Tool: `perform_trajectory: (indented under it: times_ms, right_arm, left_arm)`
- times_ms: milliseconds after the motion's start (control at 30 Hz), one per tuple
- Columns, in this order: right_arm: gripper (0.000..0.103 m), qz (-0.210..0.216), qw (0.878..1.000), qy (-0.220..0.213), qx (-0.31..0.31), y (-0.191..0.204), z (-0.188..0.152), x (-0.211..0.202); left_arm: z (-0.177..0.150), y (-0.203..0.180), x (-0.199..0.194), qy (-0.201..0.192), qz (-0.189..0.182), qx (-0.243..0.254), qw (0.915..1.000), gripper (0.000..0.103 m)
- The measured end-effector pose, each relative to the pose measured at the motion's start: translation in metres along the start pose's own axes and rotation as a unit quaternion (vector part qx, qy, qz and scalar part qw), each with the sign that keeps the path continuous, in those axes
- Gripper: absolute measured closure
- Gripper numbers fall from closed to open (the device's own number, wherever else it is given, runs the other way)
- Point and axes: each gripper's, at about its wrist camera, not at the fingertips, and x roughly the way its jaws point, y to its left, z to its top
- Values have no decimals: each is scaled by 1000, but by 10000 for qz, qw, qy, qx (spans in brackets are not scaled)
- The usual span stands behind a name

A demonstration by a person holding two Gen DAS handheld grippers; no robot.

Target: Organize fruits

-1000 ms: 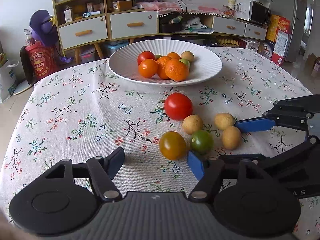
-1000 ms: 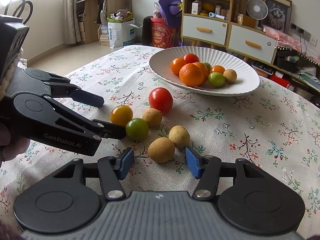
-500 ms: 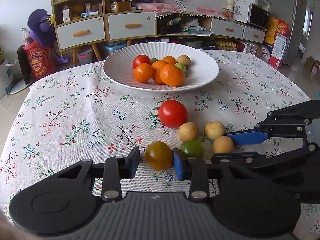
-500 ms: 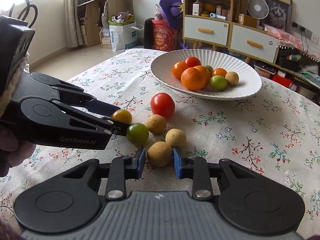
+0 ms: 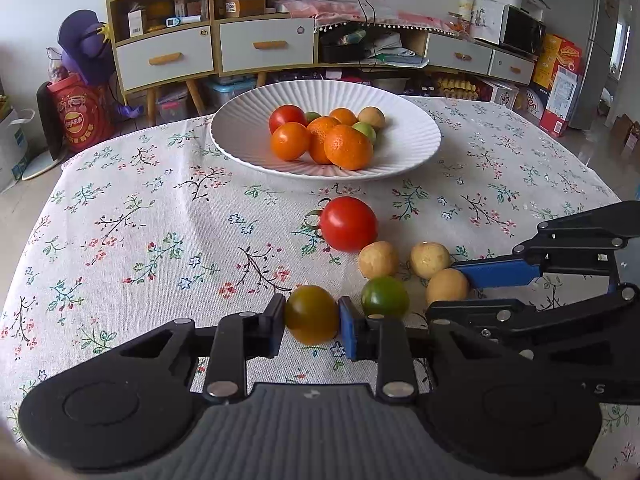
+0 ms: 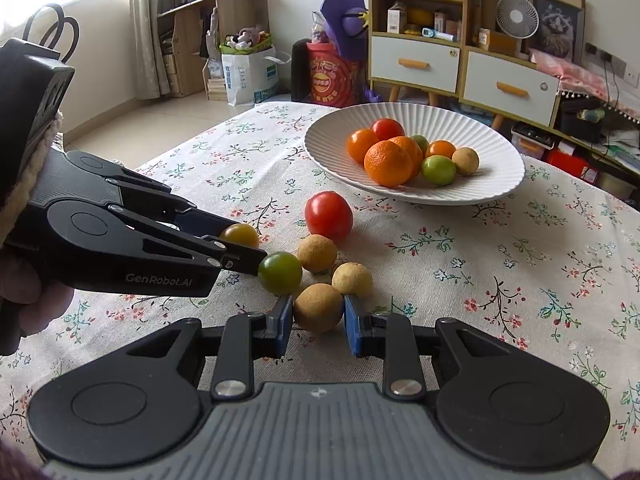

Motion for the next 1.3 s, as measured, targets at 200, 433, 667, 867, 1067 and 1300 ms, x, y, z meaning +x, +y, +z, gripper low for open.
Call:
perform_trajectory:
  times_ms: [200, 433, 667, 867, 1067, 1300]
  right_arm:
    - [78, 23, 10000, -41, 11, 0, 3, -2]
    - [78, 58, 9999, -155, 44, 0, 8, -7]
    - [78, 36, 9995, -295, 128, -4, 19, -10]
    - [78, -34, 9988, -433, 225, -11, 30, -10]
    - [78, -106, 9979, -551, 323, -21, 39, -11]
    - [78, -185, 9966, -694, 402, -33, 49, -12]
  left_arm:
    - [2, 1, -1, 44, 12, -84, 10000, 83]
    - [9, 0, -5, -34, 11, -147, 9999, 83]
    - [18, 1, -9, -122, 55, -258, 9996, 83]
    - [30, 1, -12, -238, 73, -364, 9990, 83]
    - [44, -1, -13, -372, 100, -476, 9981, 83]
    - [63, 1, -7, -457, 198, -692, 9964, 83]
